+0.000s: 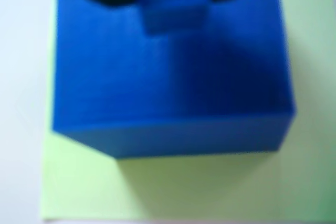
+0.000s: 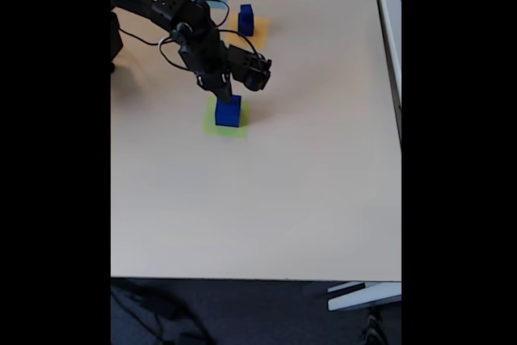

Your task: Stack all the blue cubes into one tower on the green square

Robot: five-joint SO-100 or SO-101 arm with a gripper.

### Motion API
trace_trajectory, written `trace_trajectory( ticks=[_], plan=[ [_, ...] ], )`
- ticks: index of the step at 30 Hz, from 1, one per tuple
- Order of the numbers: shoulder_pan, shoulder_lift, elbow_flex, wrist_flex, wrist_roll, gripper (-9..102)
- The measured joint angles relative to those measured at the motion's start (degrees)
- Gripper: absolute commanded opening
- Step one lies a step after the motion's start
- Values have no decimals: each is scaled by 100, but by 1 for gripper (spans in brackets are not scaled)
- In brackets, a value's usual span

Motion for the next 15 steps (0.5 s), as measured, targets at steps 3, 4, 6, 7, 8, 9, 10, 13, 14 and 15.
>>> trace_trajectory(
  ticks=[3,4,6,7,8,9,10,13,14,15],
  plan=[
    [0,0,26,-53,-18,0],
    [-9,0,26,-70,-18,0],
    [0,0,53,-105,-18,1],
    [0,-26,62,-132,-18,1],
    [0,-44,79,-158,-18,1],
    [0,-44,97,-176,-18,1],
    [0,-44,123,-185,-18,1],
    [0,-44,167,-229,-18,1],
    [0,-44,185,-246,-18,2],
    [0,-35,202,-246,-18,2]
  ],
)
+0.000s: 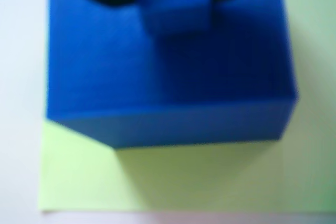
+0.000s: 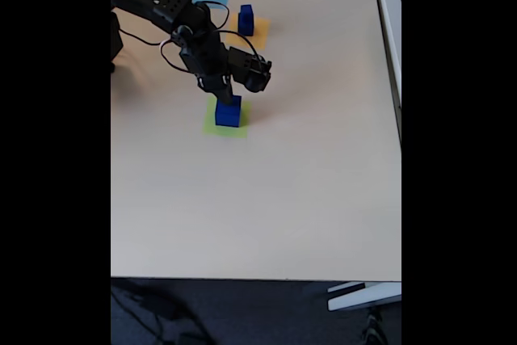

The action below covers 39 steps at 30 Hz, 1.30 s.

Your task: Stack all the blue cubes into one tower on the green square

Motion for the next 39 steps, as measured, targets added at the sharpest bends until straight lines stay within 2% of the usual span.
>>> trace_trajectory(
  ticks=[24,29,39],
  plan=[
    [-26,0,53,-35,-114,18],
    [-167,44,-123,316,-167,20],
    [-360,457,-1591,1283,-255,28]
  ],
)
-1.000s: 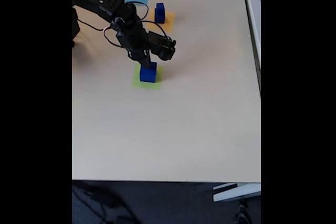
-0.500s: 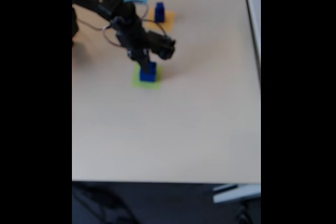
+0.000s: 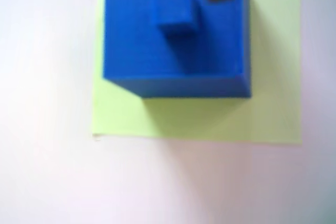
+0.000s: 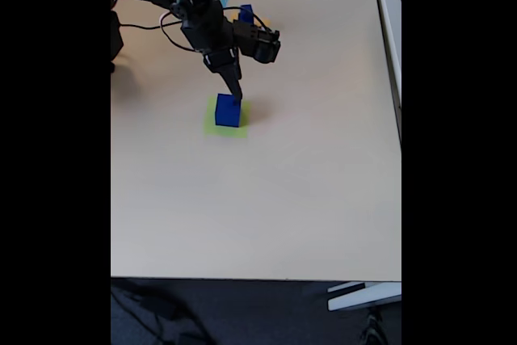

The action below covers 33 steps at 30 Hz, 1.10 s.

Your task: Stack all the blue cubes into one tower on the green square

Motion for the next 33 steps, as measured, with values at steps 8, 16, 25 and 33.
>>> trace_trajectory(
  ticks=[8,16,25,33],
  plan=[
    [-993,360,-387,44,1160,31],
    [-2751,255,-545,141,2962,31],
    [-4122,-826,-826,9,4605,36],
    [-4289,-1037,-905,-18,4755,36]
  ],
)
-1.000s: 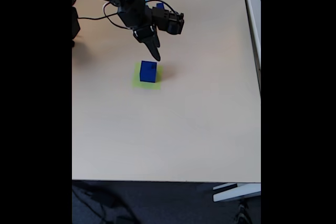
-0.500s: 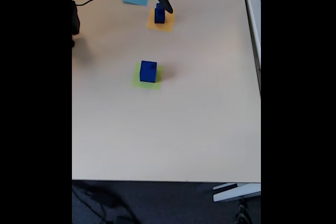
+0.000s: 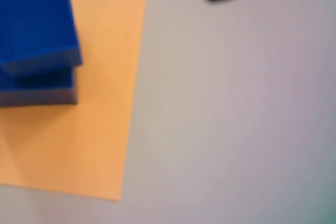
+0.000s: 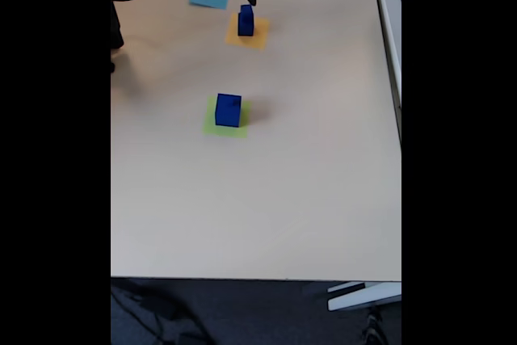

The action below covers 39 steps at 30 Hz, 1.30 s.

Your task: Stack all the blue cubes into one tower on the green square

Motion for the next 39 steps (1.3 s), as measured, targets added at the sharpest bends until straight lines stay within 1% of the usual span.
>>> trace_trajectory(
  ticks=[3,6,10,20,29,39],
  plan=[
    [0,0,53,-70,-26,35],
    [53,-9,360,-290,-255,35],
    [202,-105,387,-369,-483,35],
    [149,-290,475,-501,-527,34],
    [-53,-413,888,-967,-431,34],
    [-18,-413,1143,-1090,-466,33]
  ],
)
